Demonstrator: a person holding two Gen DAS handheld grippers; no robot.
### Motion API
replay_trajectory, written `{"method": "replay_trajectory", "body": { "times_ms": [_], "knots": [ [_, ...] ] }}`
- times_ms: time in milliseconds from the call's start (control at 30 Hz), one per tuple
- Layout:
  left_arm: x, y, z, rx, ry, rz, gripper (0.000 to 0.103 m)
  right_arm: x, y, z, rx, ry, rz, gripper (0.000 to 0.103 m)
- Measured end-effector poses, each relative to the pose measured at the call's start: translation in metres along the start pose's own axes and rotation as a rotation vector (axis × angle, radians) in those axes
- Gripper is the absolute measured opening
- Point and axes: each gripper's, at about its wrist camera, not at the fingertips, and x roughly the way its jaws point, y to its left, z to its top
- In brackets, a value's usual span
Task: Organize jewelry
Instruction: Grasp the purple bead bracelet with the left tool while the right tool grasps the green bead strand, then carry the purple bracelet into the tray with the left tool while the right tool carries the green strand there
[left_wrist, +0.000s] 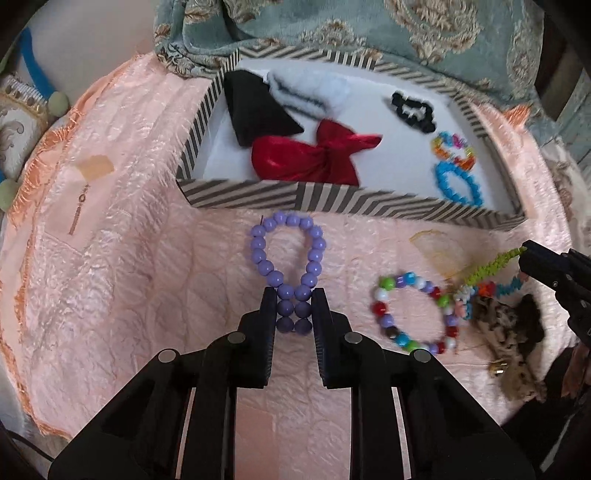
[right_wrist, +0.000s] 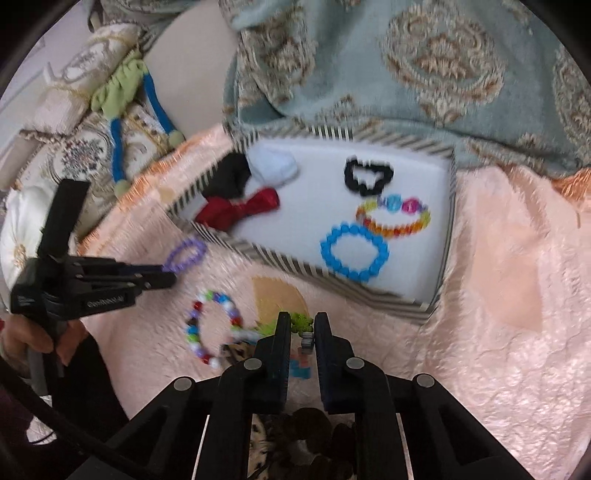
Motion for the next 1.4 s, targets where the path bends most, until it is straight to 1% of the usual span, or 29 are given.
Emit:
{"method": "replay_trajectory", "body": {
  "times_ms": [167,367,433,667,1033,1400],
  "knots": [
    [-0.030,-0.001,0.004,-0.020,-0.038,-0.065,0.018,-0.031,0.006,0.012,-0.006,-0.067,0.010,0.012],
    [-0.062,0.001,0.014,-0.062,-0.085,-0.143,0.018,-0.056,0.009,0.023,-0.012,-0.123,0.008,0.012],
    [-0.072,0.000,0.017,-0.072,-0.102,-0.156,0.018,-0.063,0.008,0.025,-0.011,-0.135,0.005,0.012],
    [-0.093,0.001,0.038,-0.092,-0.154,-0.168,0.018,-0.075,0.004,0.031,-0.017,-0.155,-0.010,0.012],
    [-0.094,-0.012,0.070,-0.075,-0.177,-0.164,0.018,-0.079,-0.015,0.042,0.009,-0.170,-0.034,0.012],
    [-0.075,-0.029,0.114,-0.066,-0.177,-0.154,0.018,-0.054,-0.014,0.074,0.015,-0.169,-0.007,0.012]
  ]
}}
